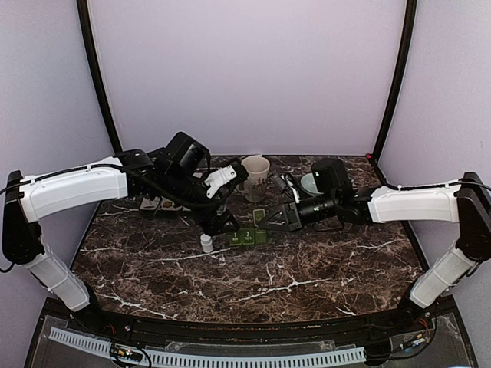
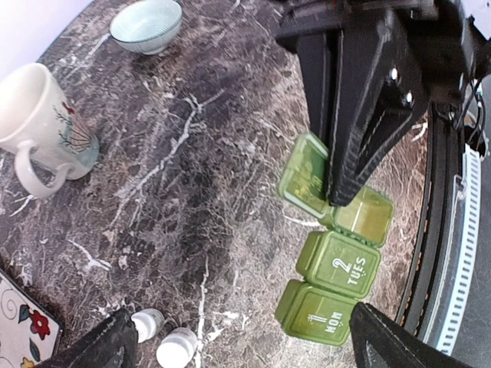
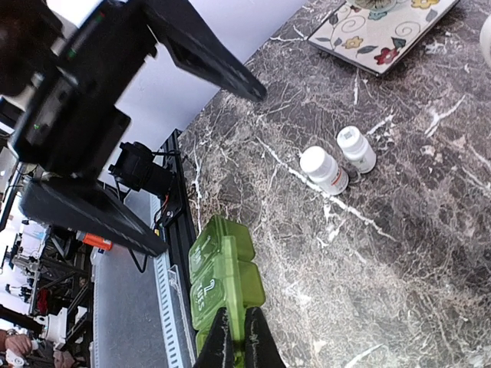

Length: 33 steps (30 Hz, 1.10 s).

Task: Sort the pills into containers
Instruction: Place the pill container at the center of the board.

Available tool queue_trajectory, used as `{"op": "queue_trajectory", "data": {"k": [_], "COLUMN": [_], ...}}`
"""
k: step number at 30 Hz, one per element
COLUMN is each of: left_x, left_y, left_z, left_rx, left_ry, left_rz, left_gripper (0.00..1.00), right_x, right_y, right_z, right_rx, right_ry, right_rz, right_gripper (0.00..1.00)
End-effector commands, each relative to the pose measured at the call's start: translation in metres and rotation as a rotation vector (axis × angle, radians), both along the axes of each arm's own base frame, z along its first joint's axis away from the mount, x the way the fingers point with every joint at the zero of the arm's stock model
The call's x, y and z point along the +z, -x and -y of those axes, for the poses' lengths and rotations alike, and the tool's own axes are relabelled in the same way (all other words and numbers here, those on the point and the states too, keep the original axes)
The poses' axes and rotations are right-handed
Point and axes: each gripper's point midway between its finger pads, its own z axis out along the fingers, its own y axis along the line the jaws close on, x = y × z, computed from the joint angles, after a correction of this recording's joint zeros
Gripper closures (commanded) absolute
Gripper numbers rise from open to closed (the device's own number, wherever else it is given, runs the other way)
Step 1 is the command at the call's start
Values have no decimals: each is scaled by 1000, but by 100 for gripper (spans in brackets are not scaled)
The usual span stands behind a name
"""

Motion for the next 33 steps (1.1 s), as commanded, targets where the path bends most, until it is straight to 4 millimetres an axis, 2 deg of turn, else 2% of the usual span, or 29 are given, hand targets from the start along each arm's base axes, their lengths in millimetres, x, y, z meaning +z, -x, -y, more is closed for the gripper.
{"op": "queue_trajectory", "data": {"k": [1, 8, 12, 21, 26, 33], "left_x": [19, 24, 23, 17, 14, 0], "left_y": [-2, -16, -22, -32, -34, -31], "left_z": [-8, -37, -52, -78, -89, -101], "left_rx": [62, 258, 359, 548, 616, 680], "left_ry": [59, 92, 118, 185, 221, 241], "left_rz": [29, 118, 151, 185, 194, 179], "left_gripper": [1, 1, 1, 1, 1, 1], "right_x": [9, -17, -45, -84, -96, -113], "right_y": [-4, -33, -54, -96, -112, -120], "right_z": [-3, -2, -1, 3, 2, -4], "right_rx": [-11, -161, -267, -506, -586, -612], "right_ry": [-60, -22, 9, -4, -37, -58], "right_rz": [28, 8, -27, -94, -151, -223], "right_gripper": [100, 100, 100, 100, 100, 100]}}
